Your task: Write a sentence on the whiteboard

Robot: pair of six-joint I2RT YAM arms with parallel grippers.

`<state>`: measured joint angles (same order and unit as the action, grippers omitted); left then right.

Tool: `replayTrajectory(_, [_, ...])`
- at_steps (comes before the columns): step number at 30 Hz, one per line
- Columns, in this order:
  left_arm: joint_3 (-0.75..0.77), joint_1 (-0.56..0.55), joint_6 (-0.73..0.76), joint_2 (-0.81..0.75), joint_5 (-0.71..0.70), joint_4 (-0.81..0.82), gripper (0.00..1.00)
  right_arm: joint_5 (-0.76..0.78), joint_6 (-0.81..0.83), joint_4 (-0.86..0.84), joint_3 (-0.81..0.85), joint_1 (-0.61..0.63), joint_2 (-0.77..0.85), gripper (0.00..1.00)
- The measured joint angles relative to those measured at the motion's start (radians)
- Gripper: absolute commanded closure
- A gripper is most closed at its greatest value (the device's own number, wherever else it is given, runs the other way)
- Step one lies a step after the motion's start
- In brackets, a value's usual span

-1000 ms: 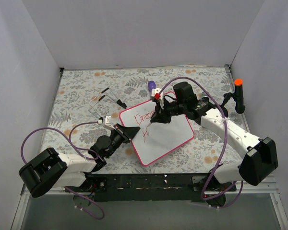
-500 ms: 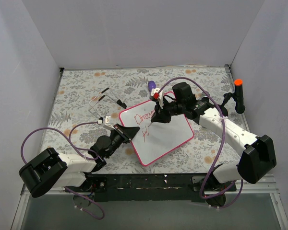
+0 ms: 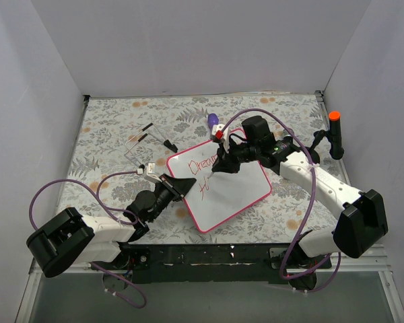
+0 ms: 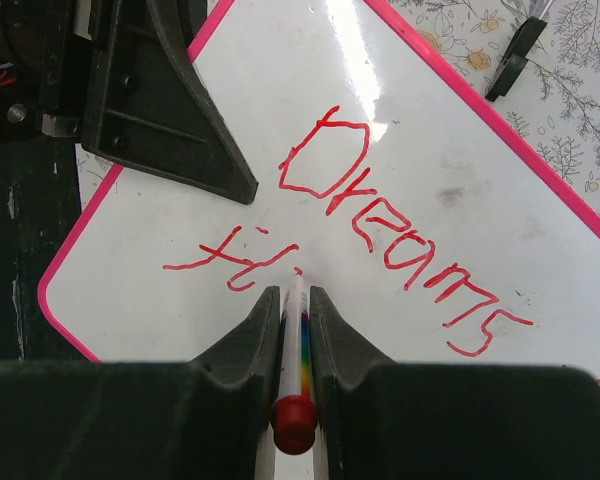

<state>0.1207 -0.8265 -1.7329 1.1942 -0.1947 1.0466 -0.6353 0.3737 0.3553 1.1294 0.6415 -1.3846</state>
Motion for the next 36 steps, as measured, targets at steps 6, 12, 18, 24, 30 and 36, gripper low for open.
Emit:
replayTrajectory(6, [0.000, 0.000, 0.000, 0.000, 0.000, 0.000, 1.00, 0.000, 0.000, 0.000, 0.000, 0.000, 0.000, 0.99])
replayTrajectory(12, [0.000, 0.000, 0.000, 0.000, 0.000, 0.000, 1.00, 0.000, 0.000, 0.000, 0.000, 0.000, 0.001, 0.99])
replayTrajectory(18, [0.000, 0.000, 0.000, 0.000, 0.000, 0.001, 1.00, -0.017, 0.000, 0.001, -0.001, -0.009, 0.013, 0.99])
replayTrajectory(24, [0.000, 0.000, 0.000, 0.000, 0.000, 0.002, 1.00, -0.055, 0.000, 0.000, -0.024, -0.024, 0.046, 0.99])
replayTrajectory(30, [0.000, 0.000, 0.000, 0.000, 0.000, 0.009, 1.00, -0.080, -0.001, 0.000, -0.053, -0.025, 0.051, 0.99])
replayTrajectory(36, [0.000, 0.000, 0.000, 0.000, 0.000, 0.016, 1.00, -0.086, -0.003, 0.000, -0.055, -0.025, 0.050, 0.99])
